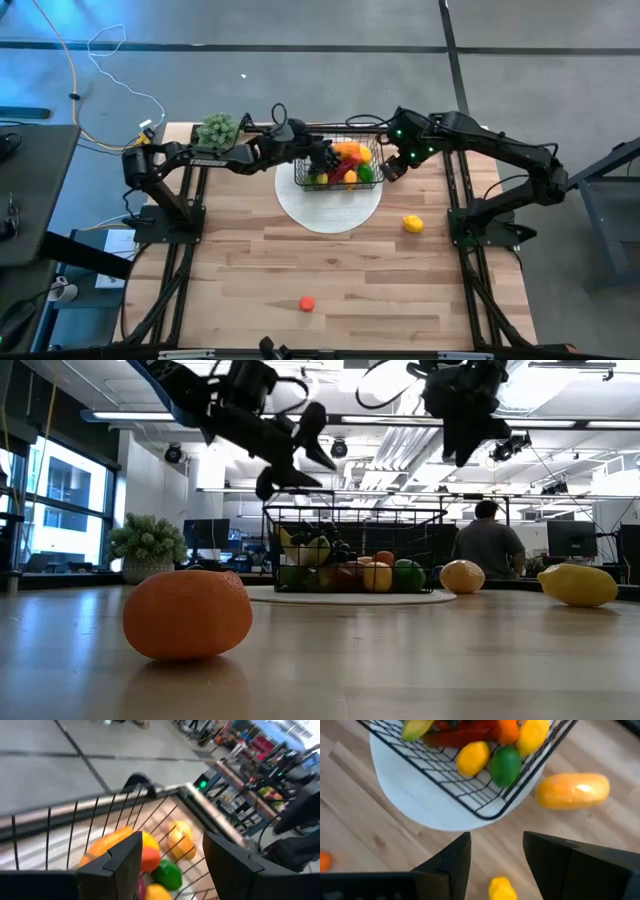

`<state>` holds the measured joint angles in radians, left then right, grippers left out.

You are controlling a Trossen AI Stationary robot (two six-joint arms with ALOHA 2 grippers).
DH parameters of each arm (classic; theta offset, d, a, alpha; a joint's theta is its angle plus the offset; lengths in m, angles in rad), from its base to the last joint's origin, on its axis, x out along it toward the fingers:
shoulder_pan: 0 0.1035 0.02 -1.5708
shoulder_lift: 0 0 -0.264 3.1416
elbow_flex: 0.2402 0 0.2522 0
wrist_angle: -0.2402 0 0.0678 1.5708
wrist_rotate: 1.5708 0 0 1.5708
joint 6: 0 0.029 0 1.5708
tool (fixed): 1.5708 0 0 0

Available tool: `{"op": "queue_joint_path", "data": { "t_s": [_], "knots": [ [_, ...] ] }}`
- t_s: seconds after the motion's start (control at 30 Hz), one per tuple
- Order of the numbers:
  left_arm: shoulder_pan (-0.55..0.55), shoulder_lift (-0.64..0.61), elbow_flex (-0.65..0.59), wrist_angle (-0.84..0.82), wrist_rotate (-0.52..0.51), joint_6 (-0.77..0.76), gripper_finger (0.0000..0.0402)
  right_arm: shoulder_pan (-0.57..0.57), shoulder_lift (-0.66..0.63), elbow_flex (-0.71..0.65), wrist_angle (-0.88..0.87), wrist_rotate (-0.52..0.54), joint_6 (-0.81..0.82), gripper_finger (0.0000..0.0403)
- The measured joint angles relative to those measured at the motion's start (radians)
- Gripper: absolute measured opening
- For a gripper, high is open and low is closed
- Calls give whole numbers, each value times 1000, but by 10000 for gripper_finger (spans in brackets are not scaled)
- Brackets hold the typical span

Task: Build produce basket
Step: Put the yellow lemon into the black wire basket

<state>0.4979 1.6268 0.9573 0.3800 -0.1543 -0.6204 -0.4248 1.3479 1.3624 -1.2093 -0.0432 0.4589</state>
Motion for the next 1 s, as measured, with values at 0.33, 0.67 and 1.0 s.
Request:
{"op": "queue_joint_path", "data": {
  "t_s": [0.33, 0.67, 1.0],
  "knots": [
    [32, -172, 1, -122, -9, 217, 200, 62, 0, -2, -131, -37, 61, 161],
    [98, -356, 1, -316, -14, 403, 200, 187, 0, -2, -210, -37, 166, 204],
    [144, -409, 2, -340, -13, 475, 200, 295, 0, -49, -225, -9, 256, 234]
  ]
}}
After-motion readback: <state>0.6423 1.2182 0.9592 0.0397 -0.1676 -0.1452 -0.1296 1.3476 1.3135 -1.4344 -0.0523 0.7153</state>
